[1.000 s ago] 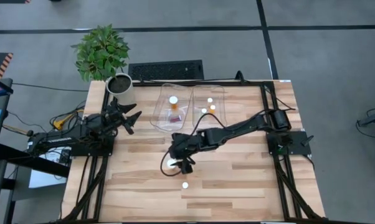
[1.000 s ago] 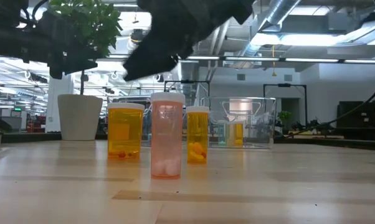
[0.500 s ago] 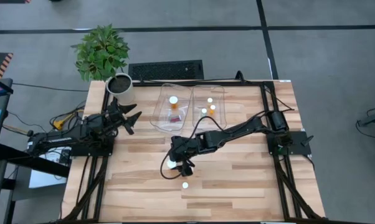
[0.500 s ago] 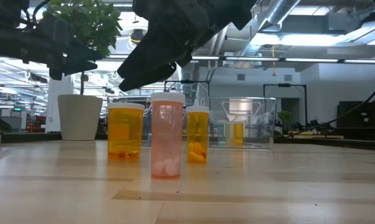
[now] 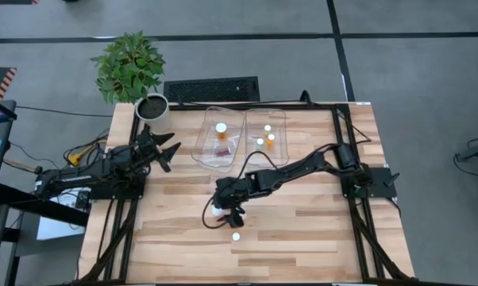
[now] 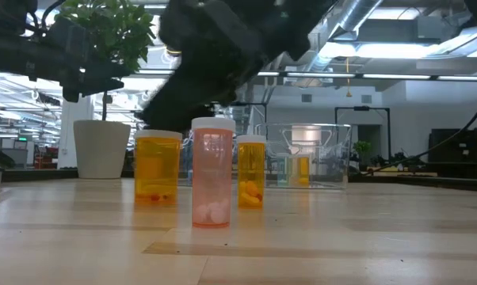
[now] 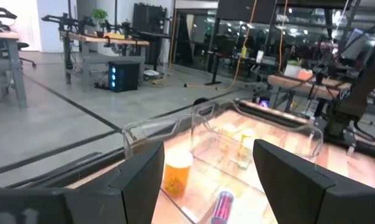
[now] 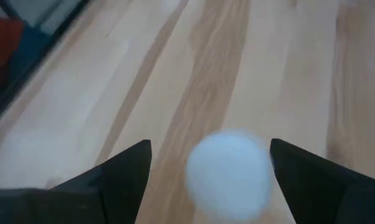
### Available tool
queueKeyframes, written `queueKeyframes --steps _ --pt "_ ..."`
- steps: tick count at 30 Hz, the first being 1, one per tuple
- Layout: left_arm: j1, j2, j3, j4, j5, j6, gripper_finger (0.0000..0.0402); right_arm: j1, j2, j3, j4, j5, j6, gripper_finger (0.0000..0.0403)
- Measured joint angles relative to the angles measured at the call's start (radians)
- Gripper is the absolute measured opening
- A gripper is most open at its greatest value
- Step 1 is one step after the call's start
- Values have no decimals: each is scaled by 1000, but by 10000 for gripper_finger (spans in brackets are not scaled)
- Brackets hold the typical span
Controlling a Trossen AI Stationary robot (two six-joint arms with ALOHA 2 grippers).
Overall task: Pick and place medicine bottles into bin by pill shape (circle, oval)
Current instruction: Put the big orange capsule bottle into the left transparent bin
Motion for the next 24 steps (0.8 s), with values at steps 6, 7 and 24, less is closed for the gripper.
queueKeyframes --steps 6,7,24 --pt "0 0 0 -26 14 -5 240 -9 4 19 2 -15 -4 335" --pt "0 0 0 -23 16 -9 240 -12 4 19 -1 -16 -4 335" --pt "0 0 0 -20 33 -11 240 -23 4 18 -36 -66 20 323"
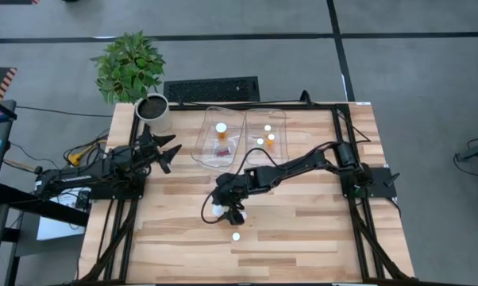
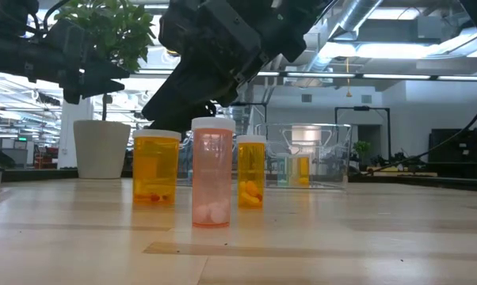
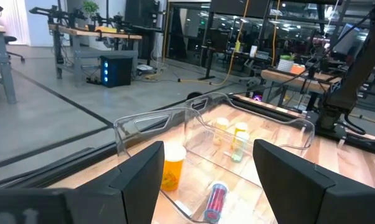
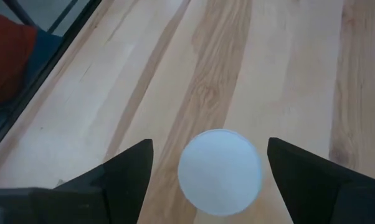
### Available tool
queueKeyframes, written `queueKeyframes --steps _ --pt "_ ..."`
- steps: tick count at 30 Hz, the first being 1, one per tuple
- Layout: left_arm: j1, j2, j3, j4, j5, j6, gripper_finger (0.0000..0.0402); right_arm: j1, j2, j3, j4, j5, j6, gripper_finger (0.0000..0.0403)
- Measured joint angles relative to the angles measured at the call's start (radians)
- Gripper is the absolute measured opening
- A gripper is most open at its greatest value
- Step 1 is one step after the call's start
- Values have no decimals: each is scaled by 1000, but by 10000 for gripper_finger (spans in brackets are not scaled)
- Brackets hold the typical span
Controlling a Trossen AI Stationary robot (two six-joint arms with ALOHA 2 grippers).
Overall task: Pick and place medicine bottles into bin by pill shape (circle, oval)
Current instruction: Put the big orange capsule bottle into the left transparent bin
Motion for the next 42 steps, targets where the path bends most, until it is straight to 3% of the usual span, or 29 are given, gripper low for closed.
queueKeyframes --steps 15,21,28,33,42 --pt "0 0 0 0 0 0 240 0 6 -1 7 -1 0 323" --pt "0 0 0 -2 -1 0 240 -5 58 -2 56 -67 47 323" --pt "0 0 0 -2 -1 0 240 -7 56 -1 60 -75 37 320" --pt "0 0 0 -2 -2 -2 240 -16 56 -1 56 -75 42 296" --pt "0 0 0 -2 -1 -4 240 -23 55 -1 54 -76 45 217"
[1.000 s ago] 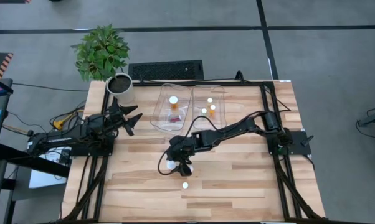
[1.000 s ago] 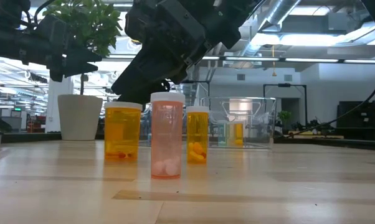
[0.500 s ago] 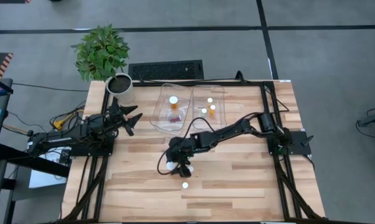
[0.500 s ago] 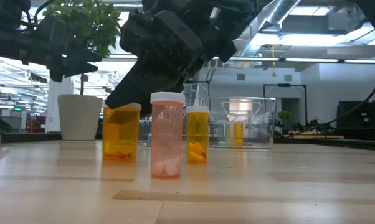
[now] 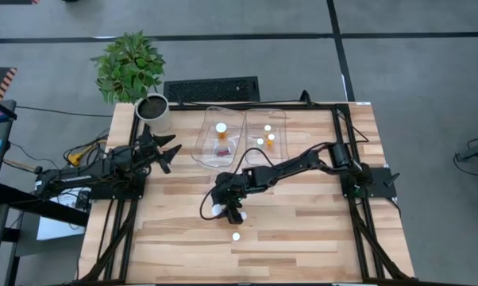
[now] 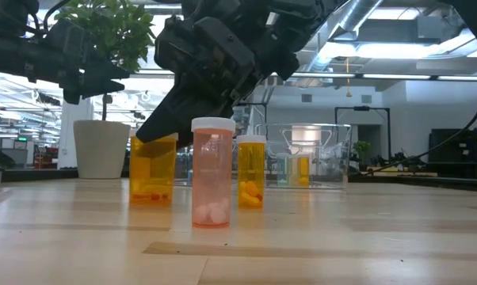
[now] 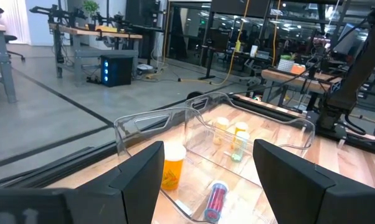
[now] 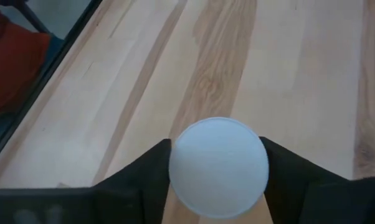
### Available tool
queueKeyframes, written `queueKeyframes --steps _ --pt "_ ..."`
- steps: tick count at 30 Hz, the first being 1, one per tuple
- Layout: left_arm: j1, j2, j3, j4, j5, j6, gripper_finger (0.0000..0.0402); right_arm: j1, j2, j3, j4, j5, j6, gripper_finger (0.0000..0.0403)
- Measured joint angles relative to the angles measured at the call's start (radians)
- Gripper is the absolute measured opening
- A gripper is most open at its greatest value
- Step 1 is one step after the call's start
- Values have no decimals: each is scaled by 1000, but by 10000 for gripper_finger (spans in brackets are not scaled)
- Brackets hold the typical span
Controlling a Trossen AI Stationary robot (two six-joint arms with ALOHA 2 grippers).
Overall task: Pick and place medicine bottles into bin by pill shape (circle, oval)
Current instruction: Put the big orange capsule bottle into the left transparent bin
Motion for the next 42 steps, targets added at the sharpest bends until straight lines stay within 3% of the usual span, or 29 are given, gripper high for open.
queueKeyframes --steps 6,12,21,29,38,42 --pt "0 0 0 0 0 0 240 -12 -14 1 -25 -7 -8 194" --pt "0 0 0 0 0 0 240 -50 -49 46 -118 -6 -41 231" --pt "0 0 0 4 1 10 240 -165 -224 96 -262 4 -194 219" --pt "0 0 0 5 2 16 240 -339 -336 95 -262 157 -254 223" --pt "0 0 0 6 0 18 240 -441 -170 97 -89 128 -222 221" --pt "0 0 0 5 -7 18 240 -455 -68 177 -73 128 -187 223"
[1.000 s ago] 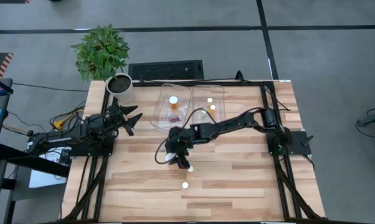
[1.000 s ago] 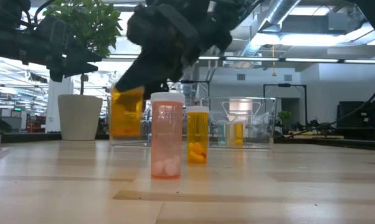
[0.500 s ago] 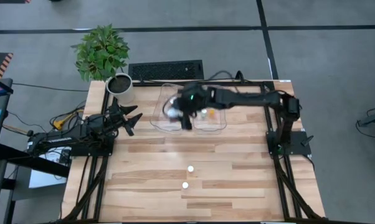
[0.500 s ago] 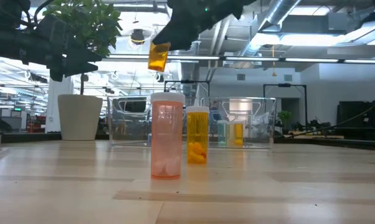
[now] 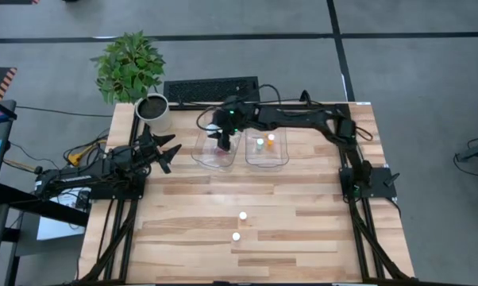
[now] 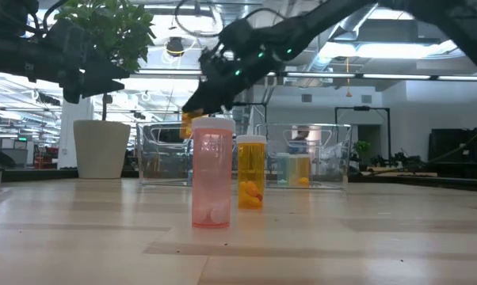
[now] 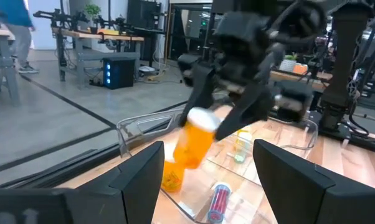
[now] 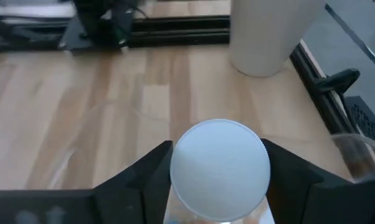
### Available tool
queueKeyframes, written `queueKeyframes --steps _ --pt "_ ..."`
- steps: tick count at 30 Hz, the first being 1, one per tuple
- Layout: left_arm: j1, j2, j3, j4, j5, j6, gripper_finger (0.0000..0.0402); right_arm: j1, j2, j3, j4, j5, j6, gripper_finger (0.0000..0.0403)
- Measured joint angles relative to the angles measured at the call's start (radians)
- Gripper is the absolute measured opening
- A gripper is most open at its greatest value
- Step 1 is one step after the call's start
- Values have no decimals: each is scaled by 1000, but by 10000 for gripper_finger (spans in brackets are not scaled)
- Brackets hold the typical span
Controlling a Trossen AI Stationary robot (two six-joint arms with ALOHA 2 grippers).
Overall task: Pick and place medicine bottles into bin by pill shape (circle, oval)
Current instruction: Put the big orange capsule bottle into the left transparent bin
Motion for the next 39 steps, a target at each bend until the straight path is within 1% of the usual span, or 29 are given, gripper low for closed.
queueKeyframes --steps 6,8,10,15,22,39 --pt "0 0 0 -2 -10 0 240 -12 126 161 -83 -3 68 225" --pt "0 0 0 -6 -11 0 240 -11 152 192 -142 -2 73 224" --pt "0 0 0 -6 -14 8 240 -8 181 215 -132 -1 86 225" --pt "0 0 0 -6 -18 19 240 -1 212 222 -146 -7 127 226" --pt "0 0 0 -6 -19 23 240 2 211 222 -197 -1 145 224" --pt "0 0 0 -5 -19 23 240 -4 211 222 -218 7 169 229"
